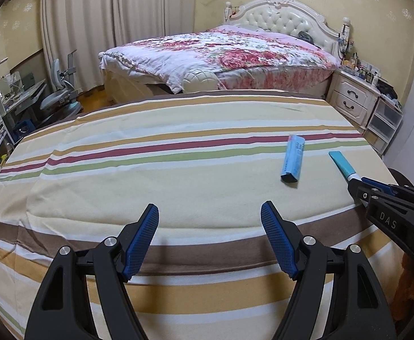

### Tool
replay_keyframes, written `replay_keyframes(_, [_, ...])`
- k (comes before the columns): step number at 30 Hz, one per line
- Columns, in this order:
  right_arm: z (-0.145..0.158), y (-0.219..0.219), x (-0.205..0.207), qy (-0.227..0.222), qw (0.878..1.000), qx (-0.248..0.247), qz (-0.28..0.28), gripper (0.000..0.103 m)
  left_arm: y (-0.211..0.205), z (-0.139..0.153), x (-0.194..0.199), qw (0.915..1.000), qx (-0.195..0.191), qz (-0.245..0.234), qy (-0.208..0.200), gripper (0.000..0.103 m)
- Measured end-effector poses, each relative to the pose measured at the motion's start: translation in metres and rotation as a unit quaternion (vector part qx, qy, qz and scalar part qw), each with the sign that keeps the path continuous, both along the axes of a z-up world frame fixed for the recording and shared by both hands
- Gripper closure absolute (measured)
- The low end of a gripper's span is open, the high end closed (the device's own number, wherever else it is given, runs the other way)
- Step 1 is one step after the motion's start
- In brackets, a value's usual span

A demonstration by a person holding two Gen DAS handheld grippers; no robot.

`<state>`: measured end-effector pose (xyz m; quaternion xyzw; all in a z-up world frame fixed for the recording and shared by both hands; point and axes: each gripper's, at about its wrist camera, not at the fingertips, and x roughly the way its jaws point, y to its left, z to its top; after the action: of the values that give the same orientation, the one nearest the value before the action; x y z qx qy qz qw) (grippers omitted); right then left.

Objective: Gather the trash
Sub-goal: 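Grasp the blue tube with the left gripper while the right holds the marker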

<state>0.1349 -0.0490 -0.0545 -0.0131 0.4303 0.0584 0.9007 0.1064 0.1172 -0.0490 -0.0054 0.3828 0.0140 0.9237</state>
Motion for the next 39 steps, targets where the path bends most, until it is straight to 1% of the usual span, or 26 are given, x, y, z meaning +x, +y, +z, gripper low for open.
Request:
replay_keyframes(6, [0.000, -0.014, 0.007, -0.006, 1.000, -0.003, -0.007, 0.085, -0.033, 0.002, 0.024, 0.9994, 0.009, -0.034, 0.000, 0.031])
replay_keyframes(11, [-0.001, -0.018, 0.009, -0.012, 1.000, -0.013, -0.003, 0.085, -0.053, -0.003, 0.044, 0.9984, 0.007, -0.055, 0.012, 0.031])
replay_keyframes(15, [-0.002, -0.020, 0.011, -0.013, 1.000, -0.012, 0.001, 0.085, -0.059, -0.009, 0.061, 0.9978, 0.004, -0.059, 0.031, 0.031])
replay_keyframes(20, [-0.003, -0.022, 0.013, -0.014, 1.000, -0.005, 0.002, 0.084, -0.058, -0.014, 0.077, 0.9964, -0.012, -0.064, 0.053, 0.031])
replay_keyframes(21, [-0.003, -0.021, 0.013, -0.015, 1.000, -0.004, 0.003, 0.084, -0.057, -0.015, 0.079, 0.9958, -0.017, -0.067, 0.059, 0.036])
replay_keyframes(24, [-0.002, -0.022, 0.014, -0.014, 1.000, -0.005, 0.003, 0.084, -0.060, -0.015, 0.079, 0.9958, -0.008, -0.075, 0.052, 0.051])
replay_keyframes(25, [-0.003, -0.022, 0.014, -0.014, 1.000, -0.004, 0.003, 0.084, -0.061, -0.015, 0.078, 0.9958, -0.004, -0.077, 0.049, 0.061])
replay_keyframes(26, [-0.003, -0.022, 0.014, -0.014, 1.000, -0.004, 0.002, 0.084, -0.063, -0.015, 0.077, 0.9956, -0.001, -0.081, 0.047, 0.065])
replay_keyframes(28, [-0.002, -0.021, 0.014, -0.014, 1.000, -0.005, 0.002, 0.084, -0.065, -0.015, 0.074, 0.9949, 0.002, -0.090, 0.045, 0.077])
replay_keyframes(30, [-0.002, -0.022, 0.014, -0.014, 1.000, -0.004, 0.002, 0.084, -0.064, -0.014, 0.070, 0.9945, -0.003, -0.095, 0.045, 0.082])
replay_keyframes(31, [-0.002, -0.022, 0.014, -0.014, 1.000, -0.004, 0.002, 0.084, -0.063, -0.014, 0.068, 0.9945, -0.008, -0.094, 0.045, 0.083])
replay_keyframes(34, [-0.002, -0.022, 0.013, -0.013, 1.000, 0.000, 0.002, 0.085, -0.058, -0.012, 0.061, 0.9945, -0.023, -0.090, 0.048, 0.083])
replay_keyframes(39, [0.000, -0.022, 0.005, -0.013, 1.000, 0.005, 0.004, 0.085, -0.051, -0.010, 0.044, 0.9952, -0.036, -0.080, 0.044, 0.084])
